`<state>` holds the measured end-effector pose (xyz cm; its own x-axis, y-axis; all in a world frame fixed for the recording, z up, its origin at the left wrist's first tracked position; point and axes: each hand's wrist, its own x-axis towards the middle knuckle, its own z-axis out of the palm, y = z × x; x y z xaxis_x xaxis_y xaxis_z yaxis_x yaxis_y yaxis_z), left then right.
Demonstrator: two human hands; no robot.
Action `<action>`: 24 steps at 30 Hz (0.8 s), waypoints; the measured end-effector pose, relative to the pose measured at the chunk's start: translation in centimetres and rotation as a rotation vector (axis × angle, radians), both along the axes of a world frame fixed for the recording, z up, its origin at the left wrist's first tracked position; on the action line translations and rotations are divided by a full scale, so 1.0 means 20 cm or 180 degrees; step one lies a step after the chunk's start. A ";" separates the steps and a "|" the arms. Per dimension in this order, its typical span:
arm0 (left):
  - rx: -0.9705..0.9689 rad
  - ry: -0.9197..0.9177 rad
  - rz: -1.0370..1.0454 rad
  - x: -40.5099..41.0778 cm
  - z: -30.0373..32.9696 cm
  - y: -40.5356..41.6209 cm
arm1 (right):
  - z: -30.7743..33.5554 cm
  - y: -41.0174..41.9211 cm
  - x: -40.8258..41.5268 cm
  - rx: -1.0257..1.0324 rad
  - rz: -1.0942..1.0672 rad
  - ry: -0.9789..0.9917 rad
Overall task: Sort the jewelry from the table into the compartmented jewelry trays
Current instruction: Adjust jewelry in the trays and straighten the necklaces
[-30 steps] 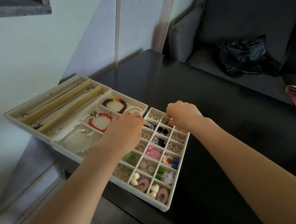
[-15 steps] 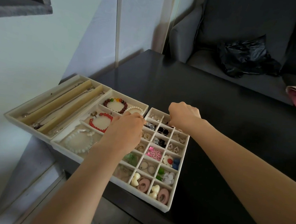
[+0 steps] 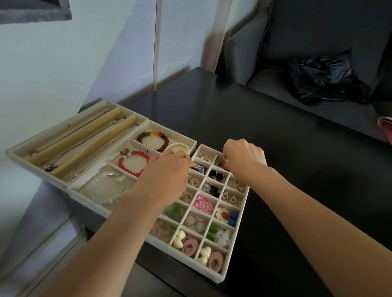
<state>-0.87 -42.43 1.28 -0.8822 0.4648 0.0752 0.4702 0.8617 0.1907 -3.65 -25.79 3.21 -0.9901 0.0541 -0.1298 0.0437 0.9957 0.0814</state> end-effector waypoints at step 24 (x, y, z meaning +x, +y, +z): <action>0.0059 -0.0009 -0.0018 0.01 0.00 0.00 | 0.03 0.10 0.03 -0.0488 0.0234 -0.0324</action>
